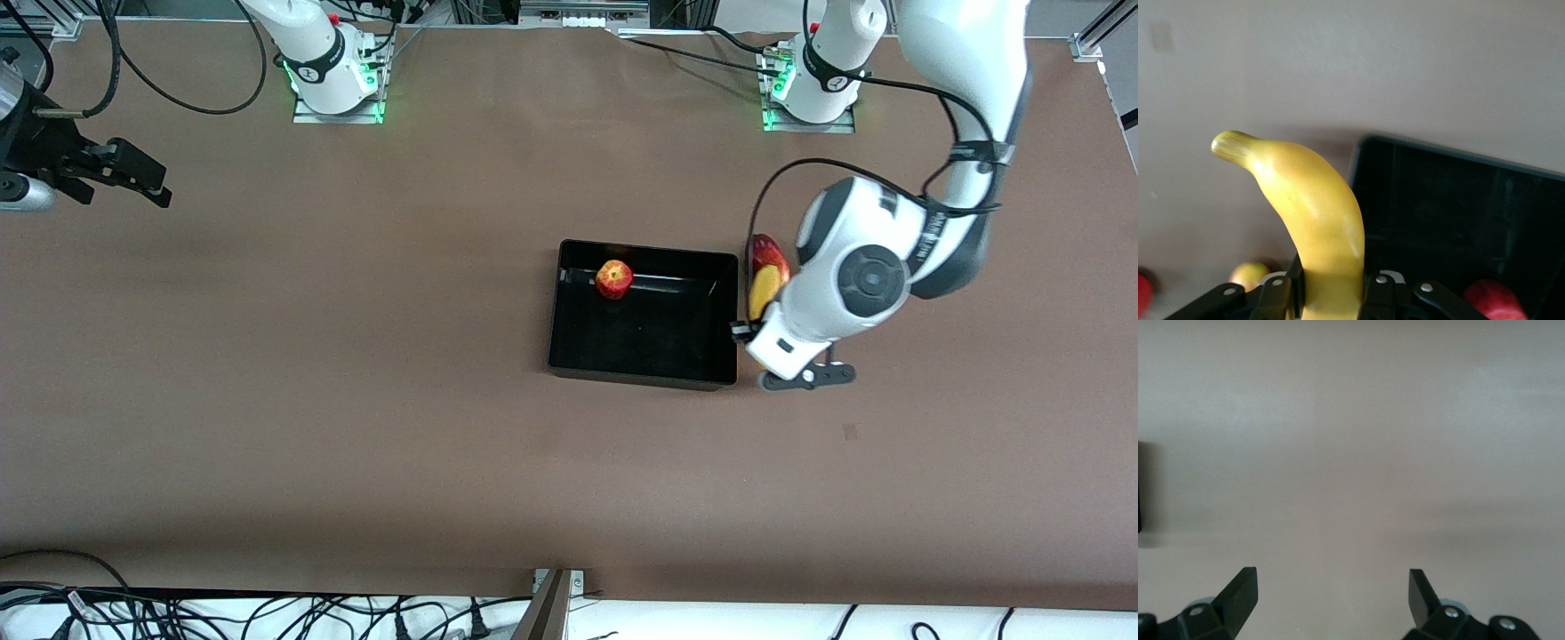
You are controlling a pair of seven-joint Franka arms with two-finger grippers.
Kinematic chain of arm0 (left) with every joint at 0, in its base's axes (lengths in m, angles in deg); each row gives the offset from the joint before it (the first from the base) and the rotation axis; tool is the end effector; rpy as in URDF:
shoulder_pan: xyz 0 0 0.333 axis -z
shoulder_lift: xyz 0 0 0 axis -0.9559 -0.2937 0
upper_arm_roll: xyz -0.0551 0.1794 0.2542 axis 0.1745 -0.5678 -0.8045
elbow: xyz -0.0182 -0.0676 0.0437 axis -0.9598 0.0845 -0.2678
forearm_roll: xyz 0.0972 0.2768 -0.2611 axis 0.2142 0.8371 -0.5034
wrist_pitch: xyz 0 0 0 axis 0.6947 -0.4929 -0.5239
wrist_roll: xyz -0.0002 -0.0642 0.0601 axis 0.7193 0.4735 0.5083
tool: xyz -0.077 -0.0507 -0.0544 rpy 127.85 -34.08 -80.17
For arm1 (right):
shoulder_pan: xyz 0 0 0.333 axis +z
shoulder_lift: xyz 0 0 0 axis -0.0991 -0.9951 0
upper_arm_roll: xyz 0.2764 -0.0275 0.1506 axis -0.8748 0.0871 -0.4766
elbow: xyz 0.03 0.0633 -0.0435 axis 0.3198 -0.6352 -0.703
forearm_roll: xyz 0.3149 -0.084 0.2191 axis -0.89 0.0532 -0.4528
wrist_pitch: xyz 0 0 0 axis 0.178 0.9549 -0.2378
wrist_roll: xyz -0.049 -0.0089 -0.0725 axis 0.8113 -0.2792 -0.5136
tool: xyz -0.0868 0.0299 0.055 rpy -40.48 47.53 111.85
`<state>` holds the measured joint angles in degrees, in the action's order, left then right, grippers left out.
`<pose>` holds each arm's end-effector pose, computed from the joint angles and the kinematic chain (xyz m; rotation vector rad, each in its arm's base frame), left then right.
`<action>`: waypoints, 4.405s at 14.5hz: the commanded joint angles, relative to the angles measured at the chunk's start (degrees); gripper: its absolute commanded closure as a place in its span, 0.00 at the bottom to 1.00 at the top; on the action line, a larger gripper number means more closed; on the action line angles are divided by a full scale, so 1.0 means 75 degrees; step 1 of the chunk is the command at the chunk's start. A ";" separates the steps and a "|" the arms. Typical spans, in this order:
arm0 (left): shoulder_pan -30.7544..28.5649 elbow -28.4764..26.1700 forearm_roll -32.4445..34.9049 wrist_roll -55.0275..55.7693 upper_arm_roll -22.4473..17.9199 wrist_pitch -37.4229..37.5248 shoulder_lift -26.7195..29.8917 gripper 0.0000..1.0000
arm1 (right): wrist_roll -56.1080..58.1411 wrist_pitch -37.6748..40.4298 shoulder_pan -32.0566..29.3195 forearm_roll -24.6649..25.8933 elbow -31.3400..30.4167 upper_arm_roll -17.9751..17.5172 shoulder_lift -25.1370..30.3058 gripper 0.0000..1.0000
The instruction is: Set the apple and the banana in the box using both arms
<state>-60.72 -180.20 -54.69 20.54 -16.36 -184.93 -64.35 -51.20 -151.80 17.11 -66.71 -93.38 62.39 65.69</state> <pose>0.6212 -0.2426 0.3394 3.1135 0.2839 -0.2356 0.5343 0.0154 0.6178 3.1389 -0.0605 0.0079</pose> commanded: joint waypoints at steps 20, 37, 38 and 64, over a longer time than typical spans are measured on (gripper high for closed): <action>0.1233 -0.0553 -0.0257 0.2548 0.0202 -0.2120 -0.1224 1.00 | -0.0012 0.0009 -0.0047 0.0116 0.0155 -0.0067 -0.0074 0.00; 0.1233 -0.0719 0.0106 0.2524 0.0202 -0.2520 -0.1447 0.00 | -0.0012 0.0009 -0.0047 0.0116 0.0155 -0.0067 -0.0074 0.00; 0.1222 -0.0719 0.0106 0.2512 0.0202 -0.2462 -0.1331 0.00 | -0.0012 0.0009 -0.0047 0.0116 0.0155 -0.0067 -0.0074 0.00; -0.2597 -0.0461 -0.0069 -0.4892 -0.0056 0.3445 0.4342 0.00 | -0.0012 0.0009 -0.0047 0.0104 0.0155 -0.0067 -0.0074 0.00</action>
<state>-78.75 -182.67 -55.35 -12.14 -16.55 -159.89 -34.20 -51.20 -151.92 17.11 -66.71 -93.30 62.37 65.60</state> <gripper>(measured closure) 0.000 0.000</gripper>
